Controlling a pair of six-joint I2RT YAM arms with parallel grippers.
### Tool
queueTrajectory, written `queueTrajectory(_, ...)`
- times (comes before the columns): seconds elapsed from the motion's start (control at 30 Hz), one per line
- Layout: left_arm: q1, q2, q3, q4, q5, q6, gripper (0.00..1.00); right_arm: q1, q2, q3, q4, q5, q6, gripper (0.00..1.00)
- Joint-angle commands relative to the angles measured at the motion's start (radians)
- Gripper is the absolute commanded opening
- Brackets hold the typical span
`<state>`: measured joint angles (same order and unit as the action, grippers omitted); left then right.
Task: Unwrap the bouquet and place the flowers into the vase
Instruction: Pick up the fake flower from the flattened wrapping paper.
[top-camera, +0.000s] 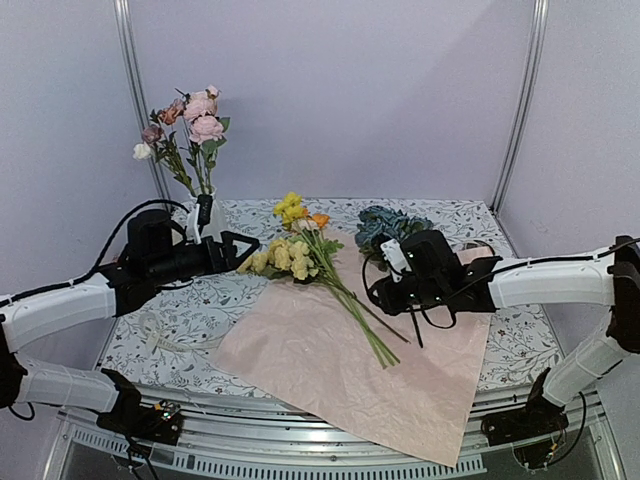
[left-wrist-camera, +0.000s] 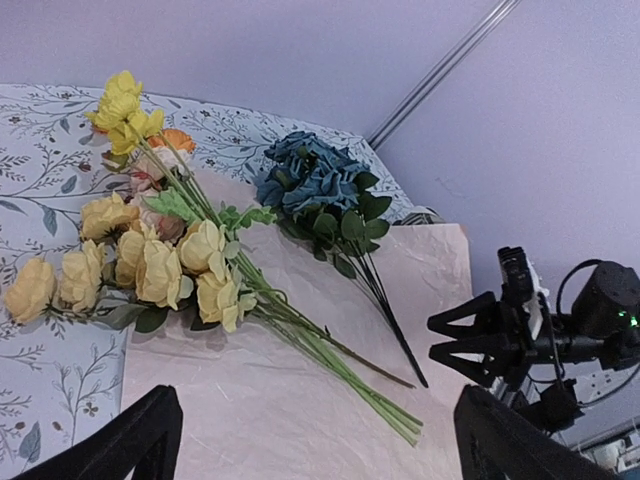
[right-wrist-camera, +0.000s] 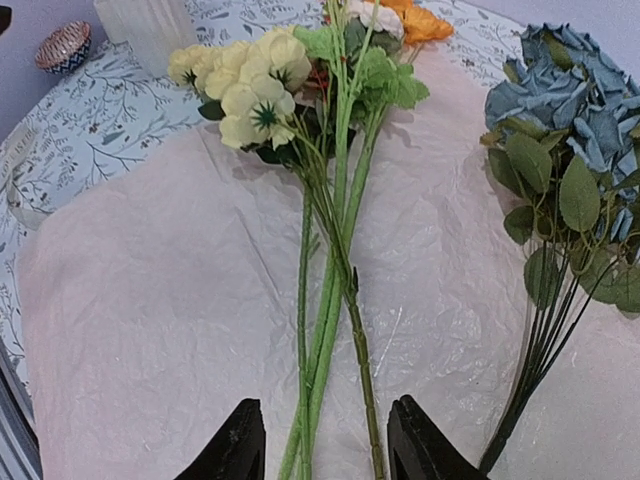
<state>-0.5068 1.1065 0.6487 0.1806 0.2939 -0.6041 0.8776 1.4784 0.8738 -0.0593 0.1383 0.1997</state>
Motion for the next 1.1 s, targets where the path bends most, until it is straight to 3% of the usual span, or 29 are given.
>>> queueTrajectory(0.0, -0.023, 0.044, -0.036, 0.119, 0.051, -0.02, 0.97, -0.05, 0.105, 0.061, -0.101, -0.066, 0.027, 0.41)
queueTrajectory(0.17, -0.031, 0.075, -0.023, 0.122, 0.068, 0.0, 0.97, -0.077, 0.265, 0.156, -0.171, -0.121, 0.043, 0.31)
queueTrajectory(0.37, -0.033, 0.088, -0.005, 0.097, 0.054, 0.017, 0.97, -0.08, 0.373, 0.228, -0.198, -0.141, 0.046, 0.29)
queueTrajectory(1.07, -0.033, 0.108, 0.05, 0.046, 0.02, 0.041, 0.96, -0.092, 0.516, 0.326, -0.252, -0.12, 0.035, 0.22)
